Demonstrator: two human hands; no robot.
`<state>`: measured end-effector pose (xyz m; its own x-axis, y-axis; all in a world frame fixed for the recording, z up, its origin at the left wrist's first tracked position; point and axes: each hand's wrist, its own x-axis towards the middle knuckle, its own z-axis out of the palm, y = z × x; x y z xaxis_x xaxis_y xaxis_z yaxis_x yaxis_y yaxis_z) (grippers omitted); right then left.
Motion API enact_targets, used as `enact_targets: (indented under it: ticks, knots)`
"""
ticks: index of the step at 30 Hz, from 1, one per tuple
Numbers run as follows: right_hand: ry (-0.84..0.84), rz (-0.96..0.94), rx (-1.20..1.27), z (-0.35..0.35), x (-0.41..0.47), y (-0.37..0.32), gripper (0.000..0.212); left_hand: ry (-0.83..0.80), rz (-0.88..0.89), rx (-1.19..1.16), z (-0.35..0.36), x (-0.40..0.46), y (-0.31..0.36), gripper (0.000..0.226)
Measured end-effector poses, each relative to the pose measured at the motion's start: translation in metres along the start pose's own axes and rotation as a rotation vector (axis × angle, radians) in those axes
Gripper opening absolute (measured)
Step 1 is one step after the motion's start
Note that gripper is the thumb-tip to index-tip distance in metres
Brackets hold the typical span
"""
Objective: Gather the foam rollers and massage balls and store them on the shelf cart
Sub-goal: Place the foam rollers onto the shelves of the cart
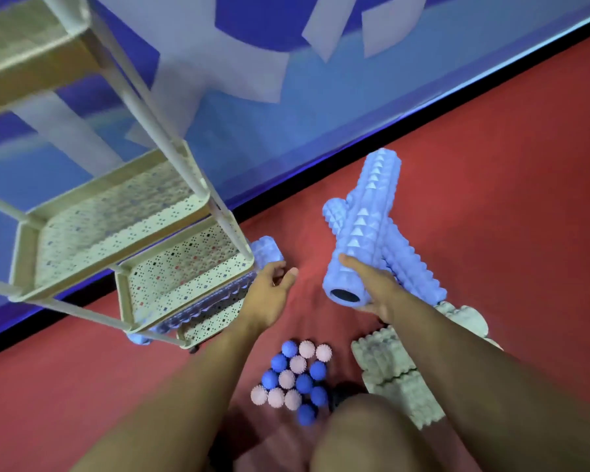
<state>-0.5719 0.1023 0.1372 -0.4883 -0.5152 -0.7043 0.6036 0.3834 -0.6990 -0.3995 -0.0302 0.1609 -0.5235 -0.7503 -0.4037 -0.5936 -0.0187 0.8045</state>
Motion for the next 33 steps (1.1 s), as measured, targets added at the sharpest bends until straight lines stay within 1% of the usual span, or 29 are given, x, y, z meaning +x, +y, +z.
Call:
enact_targets:
  ticks: [1, 2, 4, 6, 8, 9, 10, 13, 15, 16, 18, 20, 22, 23, 25, 26, 27, 29, 31, 33]
  knots:
    - [-0.080, -0.017, 0.114, 0.013, -0.018, -0.006, 0.055, 0.014, 0.006, -0.027, -0.012, -0.015, 0.009, 0.055]
    - [-0.161, -0.024, 0.202, 0.028, -0.039, -0.014, 0.053, 0.033, 0.009, -0.056, -0.025, -0.029, 0.016, 0.052]
    - [-0.303, 0.005, 0.345, 0.054, -0.077, -0.030, 0.033, 0.056, 0.007, -0.153, -0.045, -0.052, 0.028, 0.056]
    - [-0.385, 0.000, 0.435, 0.085, -0.111, -0.041, 0.038, 0.084, 0.007, -0.297, -0.068, -0.080, 0.038, 0.049]
    - [-0.406, -0.014, 0.468, 0.116, -0.141, -0.050, 0.053, 0.087, 0.014, -0.436, -0.091, -0.106, 0.046, 0.038]
    - [-0.420, -0.008, 0.472, 0.130, -0.152, -0.051, 0.058, 0.072, 0.012, -0.508, -0.102, -0.118, 0.048, 0.040]
    - [-0.429, -0.007, 0.445, 0.144, -0.164, -0.049, 0.059, 0.053, 0.015, -0.571, -0.112, -0.128, 0.047, 0.046]
    - [-0.516, -0.004, 0.300, 0.180, -0.191, -0.028, 0.048, 0.042, 0.034, -0.667, -0.134, -0.152, 0.038, 0.059]
    - [-0.578, -0.010, 0.211, 0.199, -0.199, -0.012, 0.039, 0.087, 0.022, -0.755, -0.147, -0.159, 0.028, 0.067]
    - [-0.588, -0.026, 0.176, 0.206, -0.201, -0.007, 0.033, 0.116, 0.024, -0.781, -0.153, -0.161, 0.022, 0.065]
    - [-0.595, -0.053, 0.111, 0.214, -0.202, -0.002, 0.026, 0.148, 0.046, -0.798, -0.161, -0.161, 0.011, 0.057]
    - [-0.574, -0.077, 0.053, 0.220, -0.197, 0.001, 0.028, 0.174, 0.069, -0.797, -0.165, -0.155, 0.000, 0.054]
    - [-0.553, -0.092, 0.031, 0.223, -0.186, 0.005, 0.040, 0.246, 0.076, -0.825, -0.170, -0.147, -0.010, 0.053]
    - [-0.533, -0.092, 0.068, 0.223, -0.179, 0.004, 0.049, 0.299, 0.073, -0.835, -0.174, -0.142, -0.015, 0.053]
    - [-0.459, -0.079, 0.212, 0.218, -0.165, -0.003, 0.068, 0.398, 0.071, -0.776, -0.189, -0.131, -0.029, 0.058]
    - [-0.423, -0.075, 0.273, 0.213, -0.158, -0.007, 0.072, 0.417, 0.075, -0.745, -0.197, -0.128, -0.037, 0.061]
    - [-0.401, -0.056, 0.325, 0.208, -0.152, -0.011, 0.072, 0.419, 0.084, -0.720, -0.205, -0.125, -0.045, 0.062]
    - [-0.379, -0.036, 0.379, 0.198, -0.141, -0.013, 0.070, 0.396, 0.077, -0.678, -0.216, -0.121, -0.065, 0.053]
    - [-0.347, -0.061, 0.337, 0.194, -0.136, -0.012, 0.063, 0.375, 0.054, -0.659, -0.224, -0.119, -0.085, 0.044]
    - [-0.317, -0.088, 0.291, 0.194, -0.135, -0.011, 0.059, 0.386, 0.038, -0.674, -0.226, -0.116, -0.102, 0.042]
